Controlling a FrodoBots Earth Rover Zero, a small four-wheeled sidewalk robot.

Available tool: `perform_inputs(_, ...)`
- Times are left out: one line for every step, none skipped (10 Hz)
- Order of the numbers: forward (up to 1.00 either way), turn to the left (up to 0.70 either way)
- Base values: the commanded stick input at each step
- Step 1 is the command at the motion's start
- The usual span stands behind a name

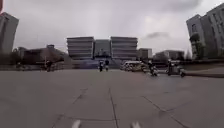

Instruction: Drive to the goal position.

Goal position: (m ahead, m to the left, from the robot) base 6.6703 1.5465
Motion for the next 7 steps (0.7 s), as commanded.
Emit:
perform_inputs(0.70, 0.00)
perform_inputs(0.70, -0.03)
perform_inputs(0.70, -0.12)
perform_inputs(0.70, -0.20)
perform_inputs(0.70, -0.27)
perform_inputs(0.70, 0.00)
perform_inputs(0.70, 0.00)
